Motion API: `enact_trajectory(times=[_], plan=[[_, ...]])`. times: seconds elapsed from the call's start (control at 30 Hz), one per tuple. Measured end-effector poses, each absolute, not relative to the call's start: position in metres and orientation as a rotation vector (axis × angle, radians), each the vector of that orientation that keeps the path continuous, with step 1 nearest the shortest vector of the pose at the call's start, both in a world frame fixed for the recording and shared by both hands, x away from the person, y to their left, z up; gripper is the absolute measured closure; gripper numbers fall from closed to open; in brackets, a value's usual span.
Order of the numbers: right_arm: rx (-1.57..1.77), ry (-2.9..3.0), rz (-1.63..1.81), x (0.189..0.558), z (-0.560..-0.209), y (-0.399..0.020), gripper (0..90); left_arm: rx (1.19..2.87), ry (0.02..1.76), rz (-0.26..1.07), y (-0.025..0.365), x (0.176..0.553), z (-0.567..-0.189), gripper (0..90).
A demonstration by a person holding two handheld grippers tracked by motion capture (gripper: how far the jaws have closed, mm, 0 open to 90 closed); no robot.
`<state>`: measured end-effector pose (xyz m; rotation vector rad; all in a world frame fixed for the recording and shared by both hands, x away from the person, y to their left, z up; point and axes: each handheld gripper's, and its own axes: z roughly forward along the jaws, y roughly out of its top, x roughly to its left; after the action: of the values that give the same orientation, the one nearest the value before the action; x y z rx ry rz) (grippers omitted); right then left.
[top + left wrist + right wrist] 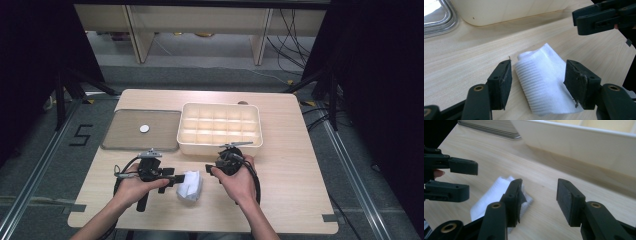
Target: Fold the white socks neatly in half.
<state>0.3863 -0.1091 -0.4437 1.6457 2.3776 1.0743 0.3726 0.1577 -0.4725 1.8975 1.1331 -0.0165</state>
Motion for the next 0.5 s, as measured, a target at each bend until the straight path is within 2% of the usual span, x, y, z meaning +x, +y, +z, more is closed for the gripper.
enact_trajectory(times=[0.5], plan=[[1.782, 2.295, 1.04, 0.356, -0.463, -0.158, 53.4, 1.888, 1.152, -0.078, 0.155, 0.375, -0.478, 37.6]])
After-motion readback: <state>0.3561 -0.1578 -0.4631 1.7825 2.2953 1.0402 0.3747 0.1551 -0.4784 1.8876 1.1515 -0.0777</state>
